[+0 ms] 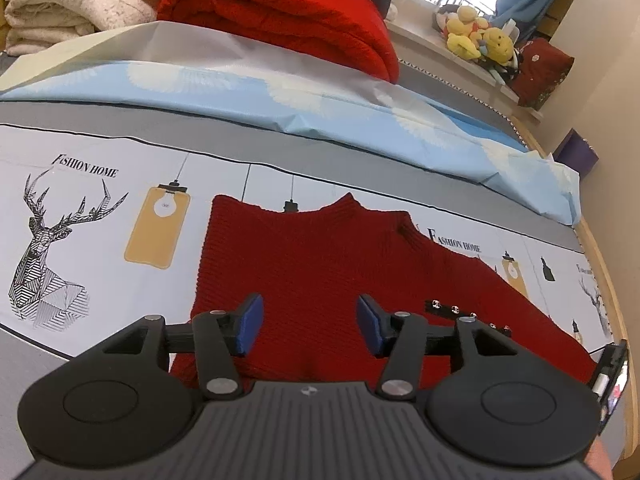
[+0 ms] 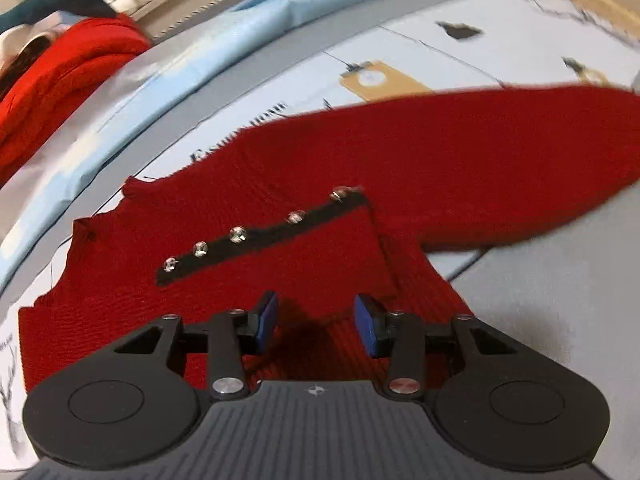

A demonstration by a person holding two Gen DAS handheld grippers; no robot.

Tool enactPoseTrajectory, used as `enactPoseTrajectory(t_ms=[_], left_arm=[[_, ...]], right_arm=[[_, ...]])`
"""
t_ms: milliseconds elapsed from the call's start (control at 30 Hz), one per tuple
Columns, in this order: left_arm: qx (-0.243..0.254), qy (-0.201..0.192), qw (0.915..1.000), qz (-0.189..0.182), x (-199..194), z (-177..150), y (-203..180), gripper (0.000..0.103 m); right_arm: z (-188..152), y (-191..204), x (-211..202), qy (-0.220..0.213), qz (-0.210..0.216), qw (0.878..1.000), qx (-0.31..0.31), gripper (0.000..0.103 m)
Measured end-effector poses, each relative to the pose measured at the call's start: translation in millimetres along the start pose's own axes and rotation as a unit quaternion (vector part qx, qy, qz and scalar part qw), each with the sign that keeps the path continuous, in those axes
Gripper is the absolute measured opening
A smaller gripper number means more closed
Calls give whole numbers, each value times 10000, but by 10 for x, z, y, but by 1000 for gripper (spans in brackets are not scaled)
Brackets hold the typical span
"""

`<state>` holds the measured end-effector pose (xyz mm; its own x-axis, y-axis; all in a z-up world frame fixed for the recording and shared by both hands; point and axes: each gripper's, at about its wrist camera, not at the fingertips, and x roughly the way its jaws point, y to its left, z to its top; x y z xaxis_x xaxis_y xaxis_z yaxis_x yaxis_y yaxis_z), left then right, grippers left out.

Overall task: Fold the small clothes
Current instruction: 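Grasp the other sleeve cuff with the right tool and lift it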

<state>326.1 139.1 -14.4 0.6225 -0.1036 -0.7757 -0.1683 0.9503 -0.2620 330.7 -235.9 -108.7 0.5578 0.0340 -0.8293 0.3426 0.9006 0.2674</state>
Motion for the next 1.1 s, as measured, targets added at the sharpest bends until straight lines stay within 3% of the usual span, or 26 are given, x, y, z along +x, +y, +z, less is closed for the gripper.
enactPoseTrajectory(t_ms=[167, 333, 633, 867, 1100], left_arm=[[11, -13, 10000, 38, -5, 5, 20, 68], [194, 19, 9997, 124, 30, -16, -6, 69], [322, 86, 9994, 129, 87, -24, -61, 72], [440, 94, 9988, 196, 61, -36, 19, 75], [428, 160, 9984, 345, 97, -47, 113, 75]], right_arm=[[30, 28, -165, -217, 79, 9993, -299, 46], [98, -143, -296, -195, 110, 9997, -115, 48], [396, -827, -609, -597, -91, 9981, 140, 49], [622, -1697, -647, -655, -433, 9892, 1238, 49], [841, -2576, -845, -1243, -613, 9569, 2553, 49]])
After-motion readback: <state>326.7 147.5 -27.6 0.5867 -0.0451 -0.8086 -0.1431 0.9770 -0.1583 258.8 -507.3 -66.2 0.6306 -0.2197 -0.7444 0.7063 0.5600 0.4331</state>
